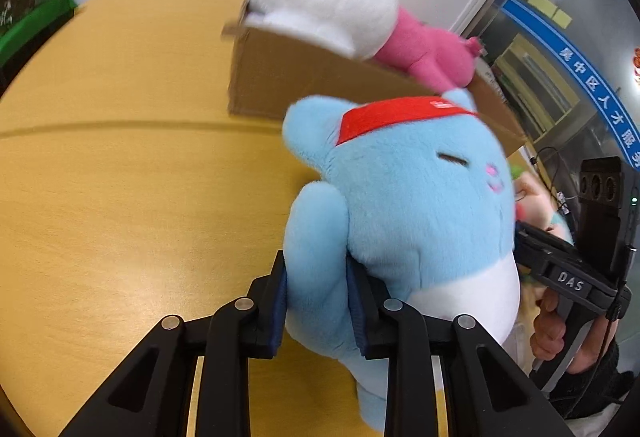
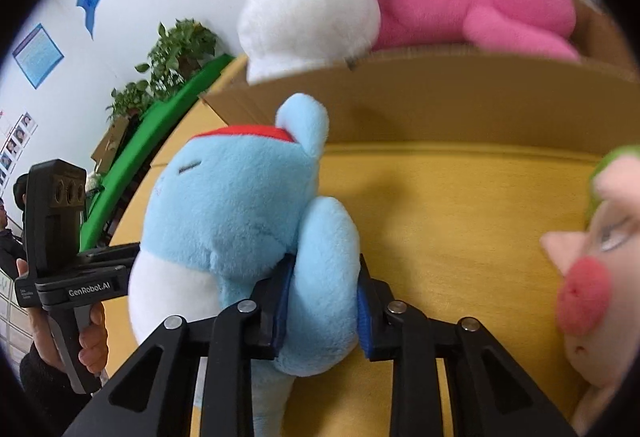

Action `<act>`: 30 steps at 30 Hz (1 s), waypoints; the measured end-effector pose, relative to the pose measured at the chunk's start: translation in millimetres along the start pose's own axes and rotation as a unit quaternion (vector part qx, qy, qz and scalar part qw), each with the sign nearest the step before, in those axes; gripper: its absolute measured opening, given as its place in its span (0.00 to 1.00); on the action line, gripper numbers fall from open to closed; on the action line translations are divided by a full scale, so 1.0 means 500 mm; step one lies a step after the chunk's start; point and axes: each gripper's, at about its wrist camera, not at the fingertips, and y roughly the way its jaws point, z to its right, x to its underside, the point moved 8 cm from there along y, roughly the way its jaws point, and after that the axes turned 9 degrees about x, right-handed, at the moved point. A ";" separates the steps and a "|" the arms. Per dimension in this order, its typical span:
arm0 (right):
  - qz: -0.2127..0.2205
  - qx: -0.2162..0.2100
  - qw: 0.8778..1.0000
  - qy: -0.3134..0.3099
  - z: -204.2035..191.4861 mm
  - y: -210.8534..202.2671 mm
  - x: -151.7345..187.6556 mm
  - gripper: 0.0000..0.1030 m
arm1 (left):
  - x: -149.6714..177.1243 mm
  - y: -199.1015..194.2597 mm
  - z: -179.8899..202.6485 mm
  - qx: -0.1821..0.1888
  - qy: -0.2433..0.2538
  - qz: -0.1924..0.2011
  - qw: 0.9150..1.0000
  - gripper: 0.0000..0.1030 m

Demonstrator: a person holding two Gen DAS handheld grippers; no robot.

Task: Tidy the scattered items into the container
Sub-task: 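Close both grippers on the light-blue cat and lift it, then lower the light-blue cat into the box beside the panda and release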

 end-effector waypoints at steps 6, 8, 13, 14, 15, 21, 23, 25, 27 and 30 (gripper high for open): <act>0.111 0.003 0.994 -0.024 -0.016 -0.141 -0.144 0.24 | -0.155 -0.083 0.125 0.019 0.051 0.089 0.995 0.27; 0.145 0.017 0.989 -0.038 -0.008 -0.177 -0.209 0.24 | -0.234 -0.091 0.182 0.013 0.083 0.111 0.990 0.27; 0.199 0.092 0.976 -0.009 0.069 -0.202 -0.373 0.24 | -0.387 -0.038 0.266 0.010 0.125 0.132 0.983 0.27; 0.201 0.100 0.975 -0.006 0.095 -0.206 -0.383 0.24 | -0.417 -0.009 0.273 0.010 0.128 0.128 0.983 0.27; 0.199 0.107 0.974 -0.001 0.119 -0.194 -0.402 0.24 | -0.434 0.017 0.274 0.008 0.127 0.123 0.984 0.27; 0.090 0.166 0.982 0.021 0.253 -0.005 -0.397 0.24 | -0.459 0.247 0.195 -0.039 0.097 0.030 0.994 0.25; 0.046 0.184 0.982 0.016 0.274 0.054 -0.359 0.24 | -0.452 0.279 0.183 -0.024 0.093 0.027 0.995 0.25; 0.029 0.173 0.984 0.037 0.292 0.072 -0.342 0.26 | -0.451 0.279 0.189 -0.037 0.107 0.032 0.993 0.25; 0.028 0.163 0.985 0.044 0.301 0.065 -0.342 0.28 | -0.455 0.282 0.188 -0.041 0.117 0.027 0.992 0.26; 0.031 0.178 0.983 0.036 0.302 0.062 -0.340 0.28 | -0.458 0.281 0.174 -0.041 0.111 0.024 0.993 0.26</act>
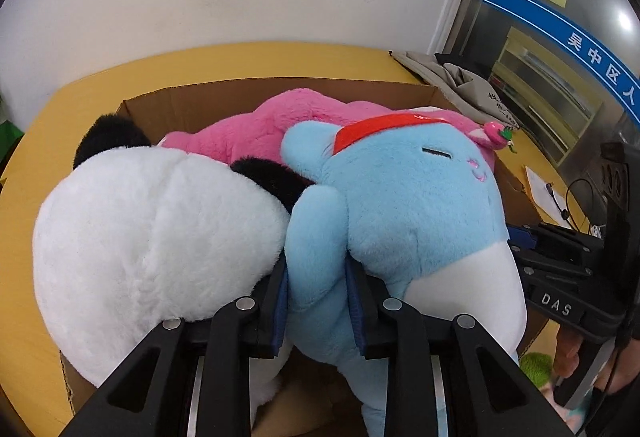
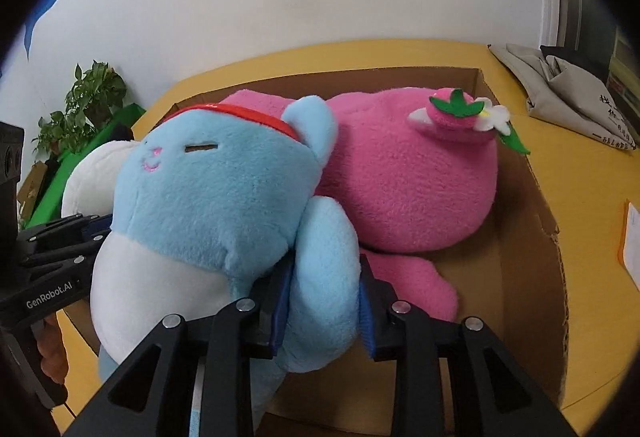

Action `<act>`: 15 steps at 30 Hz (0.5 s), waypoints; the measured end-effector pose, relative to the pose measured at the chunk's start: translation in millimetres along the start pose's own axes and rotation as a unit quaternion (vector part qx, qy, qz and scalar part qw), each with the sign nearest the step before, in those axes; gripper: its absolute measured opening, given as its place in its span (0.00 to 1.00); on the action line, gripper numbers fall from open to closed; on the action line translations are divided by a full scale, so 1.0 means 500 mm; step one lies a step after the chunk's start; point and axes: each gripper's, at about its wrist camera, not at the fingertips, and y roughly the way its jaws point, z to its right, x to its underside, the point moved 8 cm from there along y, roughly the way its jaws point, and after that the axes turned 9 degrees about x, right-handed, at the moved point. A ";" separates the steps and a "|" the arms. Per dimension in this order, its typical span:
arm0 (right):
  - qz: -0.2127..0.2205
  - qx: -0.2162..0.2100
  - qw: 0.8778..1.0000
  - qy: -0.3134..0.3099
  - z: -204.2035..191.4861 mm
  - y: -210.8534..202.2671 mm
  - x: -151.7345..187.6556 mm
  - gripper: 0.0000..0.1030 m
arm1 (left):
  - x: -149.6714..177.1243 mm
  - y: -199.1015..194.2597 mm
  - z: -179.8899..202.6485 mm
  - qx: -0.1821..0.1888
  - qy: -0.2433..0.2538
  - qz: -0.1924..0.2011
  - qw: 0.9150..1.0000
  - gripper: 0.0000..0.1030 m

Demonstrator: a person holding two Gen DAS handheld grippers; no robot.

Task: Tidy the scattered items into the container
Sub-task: 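Lower the light-blue cat into the box beside the panda and release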

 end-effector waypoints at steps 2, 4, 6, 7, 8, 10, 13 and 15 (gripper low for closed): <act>0.009 0.017 1.000 -0.008 -0.005 -0.009 -0.004 0.28 | 0.001 0.008 0.011 -0.015 0.008 -0.002 1.000 0.26; 0.014 0.031 0.999 -0.016 -0.011 -0.013 -0.006 0.28 | 0.007 0.017 0.012 -0.021 0.003 -0.004 1.000 0.26; 0.023 0.049 0.998 -0.028 -0.009 -0.004 -0.020 0.28 | 0.011 0.026 0.009 -0.031 0.001 -0.008 0.999 0.27; 0.026 0.070 0.996 -0.044 -0.011 0.001 -0.020 0.28 | 0.022 0.044 0.011 -0.044 0.011 -0.023 0.999 0.27; 0.025 0.086 0.994 -0.061 -0.016 0.007 -0.013 0.28 | 0.034 0.059 0.013 -0.058 0.022 -0.037 0.997 0.26; 0.018 0.112 0.990 -0.084 -0.029 0.016 0.005 0.28 | 0.049 0.066 0.021 -0.096 0.050 -0.036 0.993 0.25; 0.029 0.106 0.991 -0.075 -0.033 -0.010 0.002 0.29 | 0.048 0.044 0.008 -0.060 0.017 -0.035 0.997 0.25; 0.025 0.084 0.995 -0.058 -0.027 -0.022 0.000 0.32 | 0.053 0.036 0.000 -0.045 0.013 -0.037 0.998 0.26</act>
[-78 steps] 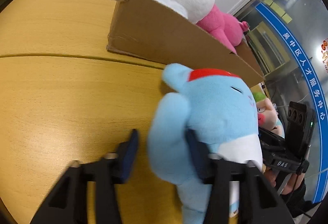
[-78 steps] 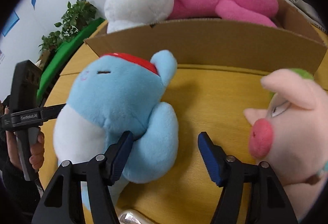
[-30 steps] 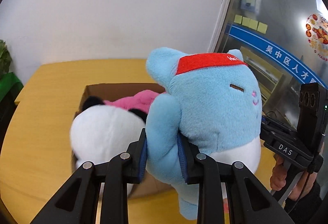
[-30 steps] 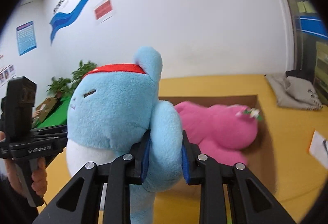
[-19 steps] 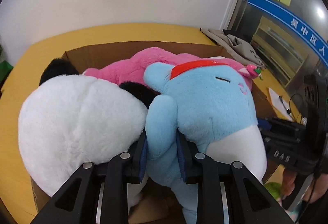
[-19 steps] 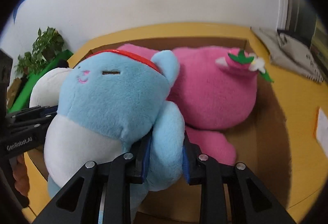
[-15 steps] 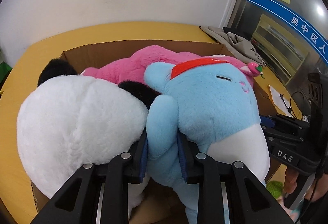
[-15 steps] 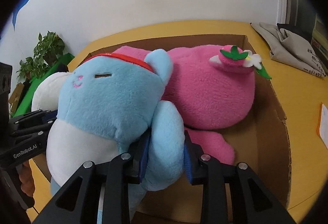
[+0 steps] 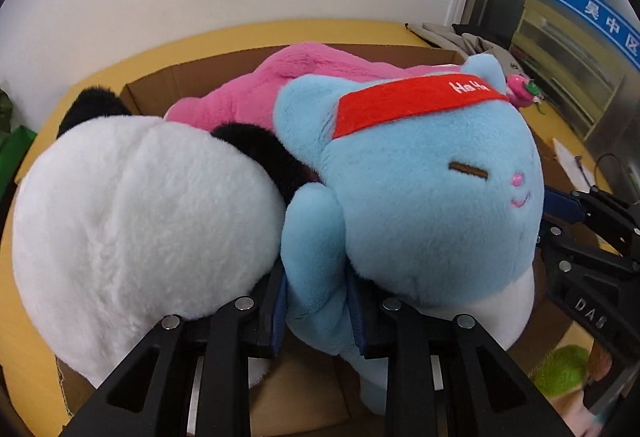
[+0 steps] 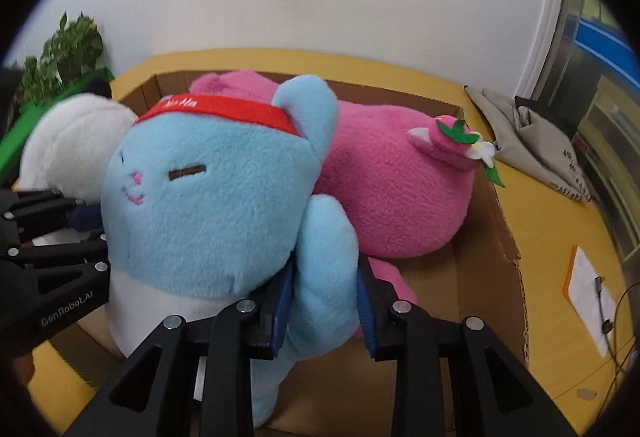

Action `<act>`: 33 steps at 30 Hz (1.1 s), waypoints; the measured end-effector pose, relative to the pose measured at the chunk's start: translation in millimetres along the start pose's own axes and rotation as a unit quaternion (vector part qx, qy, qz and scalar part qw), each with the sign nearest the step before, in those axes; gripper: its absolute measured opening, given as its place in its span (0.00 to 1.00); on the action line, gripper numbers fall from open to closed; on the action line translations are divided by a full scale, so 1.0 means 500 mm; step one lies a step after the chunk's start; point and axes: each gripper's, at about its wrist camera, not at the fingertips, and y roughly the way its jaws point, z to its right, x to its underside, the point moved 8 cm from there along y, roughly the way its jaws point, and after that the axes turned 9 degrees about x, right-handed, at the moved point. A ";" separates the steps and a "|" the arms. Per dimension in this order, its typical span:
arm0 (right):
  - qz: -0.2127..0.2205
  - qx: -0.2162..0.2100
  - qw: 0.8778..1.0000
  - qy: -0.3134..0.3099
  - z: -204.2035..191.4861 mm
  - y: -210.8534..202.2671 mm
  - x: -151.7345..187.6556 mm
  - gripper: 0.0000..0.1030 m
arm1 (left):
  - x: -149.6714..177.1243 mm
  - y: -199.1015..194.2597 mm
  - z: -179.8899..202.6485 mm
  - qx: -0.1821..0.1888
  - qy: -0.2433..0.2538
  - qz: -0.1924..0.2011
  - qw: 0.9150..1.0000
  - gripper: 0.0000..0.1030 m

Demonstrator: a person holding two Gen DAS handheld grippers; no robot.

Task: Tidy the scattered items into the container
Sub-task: 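Lower the light-blue cat into the box beside the panda and release, then withdraw both grippers and move them to the pink-and-teal pig plush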

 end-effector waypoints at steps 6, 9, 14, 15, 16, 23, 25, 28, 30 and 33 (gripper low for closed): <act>-0.007 -0.044 0.998 0.052 0.032 -0.042 0.024 0.76 | 0.021 -0.058 -0.007 0.042 -0.035 0.032 0.998 0.44; 0.006 -0.050 0.996 0.074 0.053 -0.087 0.036 0.77 | 0.042 -0.114 -0.009 0.093 -0.082 0.061 0.990 0.83; 0.033 -0.043 0.995 0.082 0.079 -0.149 0.051 0.79 | 0.100 -0.233 -0.001 0.047 -0.051 0.118 0.991 1.00; 0.038 -0.041 0.995 0.081 0.080 -0.160 0.053 0.80 | 0.109 -0.246 0.003 0.041 -0.043 0.121 0.991 1.00; 0.044 -0.034 0.995 0.081 0.079 -0.172 0.055 0.80 | 0.119 -0.261 0.004 0.035 -0.037 0.124 0.991 1.00; 0.078 -0.025 0.993 0.082 0.056 -0.247 0.067 0.80 | 0.180 -0.340 -0.016 0.008 -0.050 0.144 0.988 1.00; 0.085 -0.018 0.993 0.084 0.057 -0.267 0.074 0.80 | 0.195 -0.344 -0.023 0.006 -0.059 0.144 0.988 1.00; 0.090 -0.017 0.991 0.093 0.064 -0.290 0.084 0.80 | 0.217 -0.358 -0.027 0.007 -0.068 0.146 0.987 1.00; 0.092 -0.014 0.991 0.098 0.069 -0.301 0.090 0.80 | 0.229 -0.366 -0.023 0.022 -0.069 0.149 0.986 1.00; 0.093 -0.011 0.991 0.096 0.071 -0.316 0.100 0.80 | 0.236 -0.377 -0.015 0.018 -0.065 0.153 0.986 1.00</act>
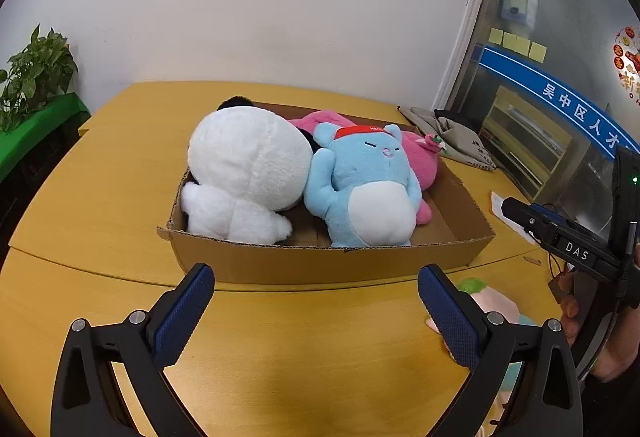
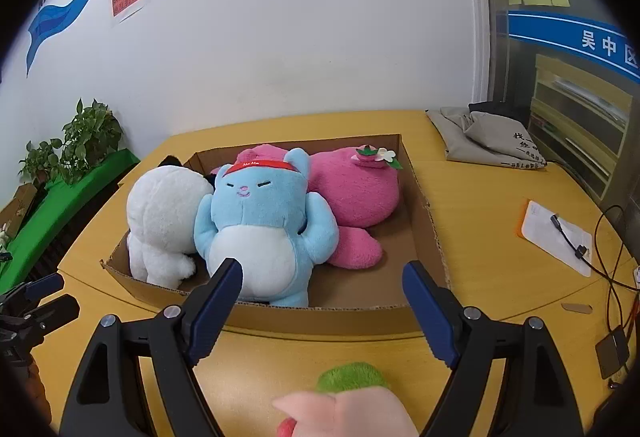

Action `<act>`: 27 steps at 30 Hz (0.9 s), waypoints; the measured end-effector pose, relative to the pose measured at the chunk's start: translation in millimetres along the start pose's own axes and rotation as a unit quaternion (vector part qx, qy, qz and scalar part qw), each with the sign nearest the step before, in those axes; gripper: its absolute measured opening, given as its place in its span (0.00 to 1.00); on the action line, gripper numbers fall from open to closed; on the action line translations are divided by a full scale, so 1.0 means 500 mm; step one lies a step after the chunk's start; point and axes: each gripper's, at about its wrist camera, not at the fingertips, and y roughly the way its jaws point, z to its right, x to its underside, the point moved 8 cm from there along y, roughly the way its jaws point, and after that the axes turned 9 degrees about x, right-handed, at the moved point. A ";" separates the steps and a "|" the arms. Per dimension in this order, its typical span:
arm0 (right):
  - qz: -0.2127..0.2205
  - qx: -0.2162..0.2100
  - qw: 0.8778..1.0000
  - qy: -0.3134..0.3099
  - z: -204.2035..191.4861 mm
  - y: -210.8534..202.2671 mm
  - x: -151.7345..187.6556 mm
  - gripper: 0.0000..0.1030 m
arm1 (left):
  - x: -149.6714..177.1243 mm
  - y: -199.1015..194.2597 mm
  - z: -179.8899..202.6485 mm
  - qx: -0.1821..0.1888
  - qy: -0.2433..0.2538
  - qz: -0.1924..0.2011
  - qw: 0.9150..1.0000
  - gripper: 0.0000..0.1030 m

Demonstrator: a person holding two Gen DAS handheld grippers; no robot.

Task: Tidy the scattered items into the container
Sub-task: 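Withdraw both grippers and move them to the pink-and-teal pig plush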

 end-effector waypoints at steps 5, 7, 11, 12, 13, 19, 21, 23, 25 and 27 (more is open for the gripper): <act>0.002 0.005 1.000 -0.010 -0.003 -0.017 0.007 0.80 | 0.001 -0.003 0.007 0.001 -0.003 0.005 1.000 1.00; 0.004 0.005 1.000 -0.011 -0.003 -0.021 0.009 0.80 | 0.002 -0.003 0.009 0.000 0.000 0.006 1.000 1.00; 0.002 0.007 1.000 -0.015 -0.006 -0.023 0.016 0.80 | 0.007 0.000 0.009 0.005 -0.006 0.004 1.000 1.00; 0.002 0.006 1.000 -0.016 -0.008 -0.024 0.017 0.80 | 0.008 0.000 0.009 0.005 -0.005 0.004 1.000 1.00; 0.001 0.005 1.000 -0.016 -0.010 -0.024 0.018 0.80 | 0.009 0.001 0.008 0.005 -0.004 0.004 1.000 1.00; -0.007 0.003 1.000 -0.017 -0.016 -0.017 0.031 0.80 | 0.013 0.006 0.004 0.008 -0.006 0.001 1.000 1.00; -0.011 0.004 1.000 -0.015 -0.015 -0.012 0.036 0.80 | 0.016 0.011 0.000 0.010 -0.012 -0.001 1.000 1.00; -0.015 0.005 1.000 -0.015 -0.016 -0.008 0.041 0.80 | 0.021 0.016 -0.003 0.014 -0.015 -0.005 1.000 1.00; -0.017 0.003 1.000 -0.015 -0.017 -0.006 0.044 0.80 | 0.022 0.019 -0.006 0.013 -0.016 -0.007 1.000 1.00; -0.020 0.004 1.000 -0.014 -0.017 -0.004 0.046 0.80 | 0.025 0.023 -0.010 0.014 -0.022 -0.010 1.000 1.00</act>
